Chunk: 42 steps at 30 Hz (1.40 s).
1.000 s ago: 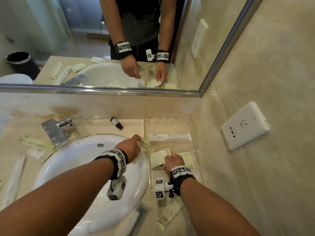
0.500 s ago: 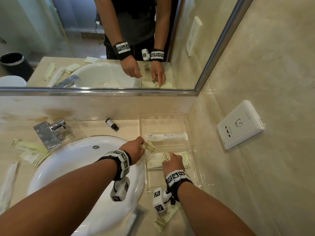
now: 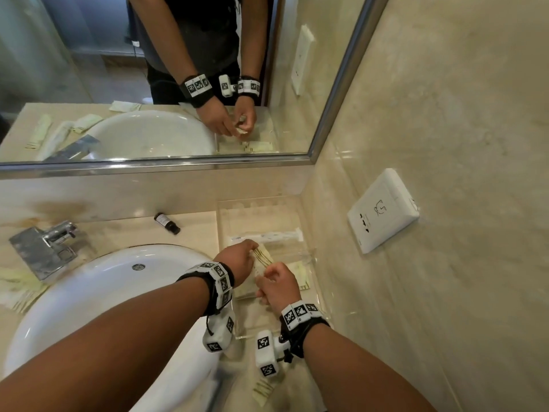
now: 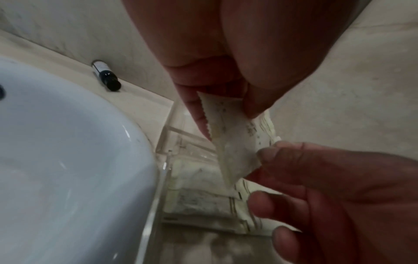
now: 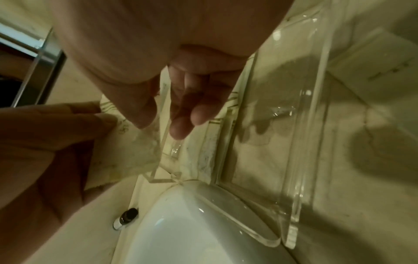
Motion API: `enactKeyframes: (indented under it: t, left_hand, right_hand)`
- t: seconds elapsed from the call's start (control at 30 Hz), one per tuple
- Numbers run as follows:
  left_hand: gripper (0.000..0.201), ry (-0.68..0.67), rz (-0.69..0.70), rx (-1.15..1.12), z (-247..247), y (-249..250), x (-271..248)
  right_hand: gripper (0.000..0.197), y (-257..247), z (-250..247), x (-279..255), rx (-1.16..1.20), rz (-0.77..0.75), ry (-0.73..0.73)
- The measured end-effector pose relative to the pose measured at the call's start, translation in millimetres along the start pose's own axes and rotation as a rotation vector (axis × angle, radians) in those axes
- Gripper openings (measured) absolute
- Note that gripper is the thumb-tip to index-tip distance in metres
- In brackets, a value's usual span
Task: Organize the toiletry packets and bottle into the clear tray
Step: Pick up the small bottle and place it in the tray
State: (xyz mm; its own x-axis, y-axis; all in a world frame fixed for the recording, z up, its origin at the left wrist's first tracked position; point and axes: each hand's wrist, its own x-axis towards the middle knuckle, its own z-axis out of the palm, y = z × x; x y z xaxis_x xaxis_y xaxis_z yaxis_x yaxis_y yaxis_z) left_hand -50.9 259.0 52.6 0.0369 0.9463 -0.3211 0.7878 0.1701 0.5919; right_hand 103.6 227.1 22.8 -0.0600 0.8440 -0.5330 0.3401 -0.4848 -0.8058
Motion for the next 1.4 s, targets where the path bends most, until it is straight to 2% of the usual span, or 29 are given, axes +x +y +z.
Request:
enactKeyframes:
  t: [0.13, 0.27, 0.33, 0.47, 0.57, 0.67, 0.9, 1.13, 1.4]
  left_hand:
    - [0.044, -0.062, 0.016, 0.027, 9.0, 7.1, 2.3]
    - [0.056, -0.16, 0.04, 0.144, 13.1, 7.8, -2.2]
    - [0.055, -0.227, 0.078, 0.252, 14.4, 6.9, -4.8]
    - [0.046, -0.327, 0.095, 0.411, 24.0, 1.9, -7.6]
    - [0.047, -0.373, 0.086, 0.479, 33.9, 1.2, -9.5]
    - [0.046, -0.413, 0.16, 0.58, 40.4, -0.1, -9.7]
    - [0.043, -0.516, 0.183, 0.691, 45.2, -11.0, -12.3]
    - [0.042, -0.505, 0.183, 0.675, 45.1, -15.7, -12.1]
    - [0.046, -0.449, 0.156, 0.636, 33.6, -17.4, -17.7]
  right_hand:
    - [0.007, 2.2, -12.2, -1.0, 0.071, 0.023, 0.05]
    - [0.012, 15.4, -30.0, 7.7, 0.139, 0.146, 0.29]
    - [0.015, 24.9, -41.8, 11.8, 0.09, 0.208, 0.399]
    - [0.02, 40.4, -52.5, 19.6, 0.043, 0.233, 0.445]
    - [0.023, 37.9, -50.3, 20.0, 0.022, 0.238, 0.432]
    - [0.023, 32.6, -46.9, 20.3, 0.0, 0.245, 0.4]
    - [0.026, 36.0, -45.2, 26.8, -0.21, 0.17, 0.259]
    - [0.028, 32.9, -47.7, 29.8, -0.378, 0.174, 0.194]
    - [0.025, 24.3, -42.8, 23.2, -0.409, 0.117, 0.226]
